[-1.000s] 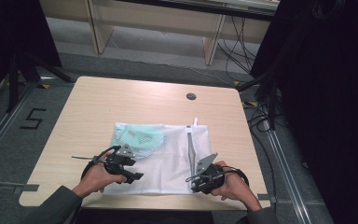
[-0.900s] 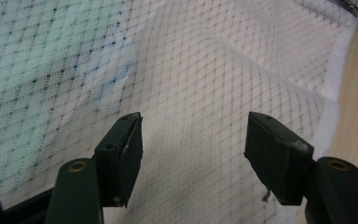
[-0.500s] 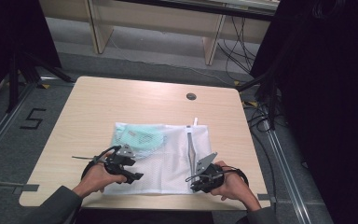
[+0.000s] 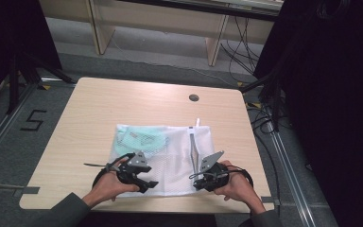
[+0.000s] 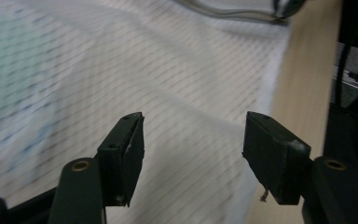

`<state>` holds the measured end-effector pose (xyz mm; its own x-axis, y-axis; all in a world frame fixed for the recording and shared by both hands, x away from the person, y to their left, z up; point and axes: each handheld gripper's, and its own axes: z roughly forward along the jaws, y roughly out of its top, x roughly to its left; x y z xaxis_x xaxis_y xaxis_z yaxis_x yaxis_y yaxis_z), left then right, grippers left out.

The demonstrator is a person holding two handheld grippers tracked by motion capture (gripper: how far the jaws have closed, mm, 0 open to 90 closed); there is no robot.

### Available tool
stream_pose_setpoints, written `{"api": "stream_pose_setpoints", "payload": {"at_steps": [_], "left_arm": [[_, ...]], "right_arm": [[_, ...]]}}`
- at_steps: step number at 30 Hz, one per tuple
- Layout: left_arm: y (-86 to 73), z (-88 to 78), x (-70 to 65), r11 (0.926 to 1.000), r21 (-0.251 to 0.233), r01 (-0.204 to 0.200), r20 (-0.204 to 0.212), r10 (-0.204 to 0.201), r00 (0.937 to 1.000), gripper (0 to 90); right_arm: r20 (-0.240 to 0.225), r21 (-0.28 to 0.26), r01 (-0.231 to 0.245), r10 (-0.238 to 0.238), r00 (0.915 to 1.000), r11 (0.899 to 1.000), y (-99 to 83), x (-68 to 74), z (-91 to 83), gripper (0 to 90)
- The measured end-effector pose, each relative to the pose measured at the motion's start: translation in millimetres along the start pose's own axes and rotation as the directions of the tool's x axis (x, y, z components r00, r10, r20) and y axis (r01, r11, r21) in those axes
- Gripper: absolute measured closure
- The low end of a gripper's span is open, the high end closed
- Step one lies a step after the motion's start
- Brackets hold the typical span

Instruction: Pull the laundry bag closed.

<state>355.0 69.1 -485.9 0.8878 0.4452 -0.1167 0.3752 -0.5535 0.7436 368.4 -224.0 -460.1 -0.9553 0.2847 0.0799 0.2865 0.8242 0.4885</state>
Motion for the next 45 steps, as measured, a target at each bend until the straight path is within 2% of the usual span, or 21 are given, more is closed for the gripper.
{"api": "stream_pose_setpoints", "payload": {"at_steps": [1,6,8,10,11,15,19,20,21,23,25,27,28,29,30,31,36,38,39,40,45], "left_arm": [[2.2,3.4,-5.0,0.9997,-0.009,-0.021,0.007,0.021,0.9998,38.2],[12.1,23.8,-26.0,0.9971,-0.063,-0.042,0.055,0.045,0.9974,40.9],[15.5,33.1,-34.3,0.9956,-0.082,-0.044,0.071,0.05,0.9962,41.6],[16.7,39.9,-39.8,0.994,-0.084,-0.069,0.07,0.075,0.9947,43.1],[17.3,43.8,-42.9,0.9933,-0.082,-0.081,0.072,0.087,0.9935,42.9],[18.9,60.8,-52.4,0.9926,-0.091,-0.08,0.072,0.086,0.9937,43.8],[21.2,69.3,-54.8,0.9877,-0.115,-0.106,0.047,0.112,0.9926,51.8],[21.9,71.5,-56.3,0.9867,-0.115,-0.115,0.023,0.119,0.9927,52.1],[22.5,73.1,-56.3,0.9849,-0.12,-0.125,0.019,0.128,0.9916,53.2],[24.3,74.4,-57.3,0.9838,-0.123,-0.13,0.0,0.131,0.9913,56.1],[26.3,77.2,-57.6,0.9831,-0.136,-0.123,0.005,0.124,0.9922,59.5],[27.0,80.0,-57.7,0.9822,-0.127,-0.138,-0.005,0.139,0.9903,61.0],[27.4,81.8,-57.1,0.984,-0.105,-0.144,0.006,0.145,0.9893,61.5],[26.1,84.9,-59.5,0.9858,-0.118,-0.119,0.028,0.123,0.992,61.8],[25.6,85.9,-59.6,0.9843,-0.104,-0.143,0.014,0.145,0.9893,62.7],[25.2,87.1,-61.3,0.9837,-0.115,-0.138,0.015,0.141,0.9899,65.9],[25.3,88.4,-60.9,0.9776,-0.133,-0.163,0.003,0.165,0.9863,77.3],[26.4,85.9,-58.0,0.9706,-0.124,-0.206,-0.011,0.206,0.9784,84.7],[25.9,86.2,-58.8,0.9712,-0.128,-0.201,0.003,0.203,0.9792,86.3],[26.3,85.3,-57.8,0.9678,-0.119,-0.222,-0.008,0.223,0.9749,87.3],[26.3,86.1,-58.5,0.9673,-0.12,-0.224,-0.004,0.225,0.9744,88.1]], "right_arm": [[0.003,-0.006,-0.007,0.007,1.0,1.0,0.2,-0.4,-0.4,86.6],[0.009,-0.019,-0.033,0.033,0.9994,0.999,1.6,-2.4,-4.0,86.6],[0.011,-0.03,-0.017,0.017,0.9998,0.999,3.3,-4.6,-4.7,86.6],[0.021,-0.04,-0.013,0.014,0.9997,0.999,4.7,-4.9,-5.8,86.6],[0.016,-0.035,-0.037,0.038,0.9992,0.999,5.2,-3.8,-7.9,86.6],[0.019,-0.046,-0.028,0.028,0.9994,0.999,7.2,-5.1,-9.8,86.6],[0.022,-0.041,-0.048,0.049,0.9986,0.998,8.3,-3.3,-9.7,86.6],[0.018,-0.045,-0.052,0.053,0.9984,0.998,8.2,-3.0,-9.0,86.6],[0.016,-0.052,-0.028,0.028,0.9995,0.998,8.6,-4.9,-8.1,86.6],[0.018,-0.046,-0.054,0.055,0.9983,0.997,8.5,-3.7,-8.6,86.6],[0.016,-0.056,-0.028,0.029,0.9995,0.998,9.1,-4.9,-8.2,86.6],[0.019,-0.054,-0.051,0.052,0.9985,0.997,9.4,-3.6,-9.2,86.6],[0.017,-0.064,-0.022,0.024,0.9996,0.998,9.7,-5.8,-8.4,86.6],[0.011,-0.061,-0.032,0.032,0.9994,0.998,9.6,-5.5,-8.9,86.6],[0.011,-0.06,-0.032,0.033,0.9994,0.998,9.5,-5.2,-9.0,86.6],[0.012,-0.052,-0.056,0.057,0.9983,0.997,9.3,-3.3,-10.0,86.6],[0.008,-0.049,-0.053,0.054,0.9985,0.997,8.8,-3.1,-10.0,86.6],[0.01,-0.055,-0.062,0.063,0.998,0.997,8.6,-3.4,-10.1,86.6],[0.016,-0.051,-0.042,0.043,0.999,0.998,8.2,-5.5,-10.5,86.6],[0.019,-0.048,-0.05,0.051,0.9985,0.998,7.4,-5.2,-11.2,86.6],[0.009,-0.043,-0.052,0.052,0.9986,0.998,3.1,-8.1,-10.5,86.6]]}}
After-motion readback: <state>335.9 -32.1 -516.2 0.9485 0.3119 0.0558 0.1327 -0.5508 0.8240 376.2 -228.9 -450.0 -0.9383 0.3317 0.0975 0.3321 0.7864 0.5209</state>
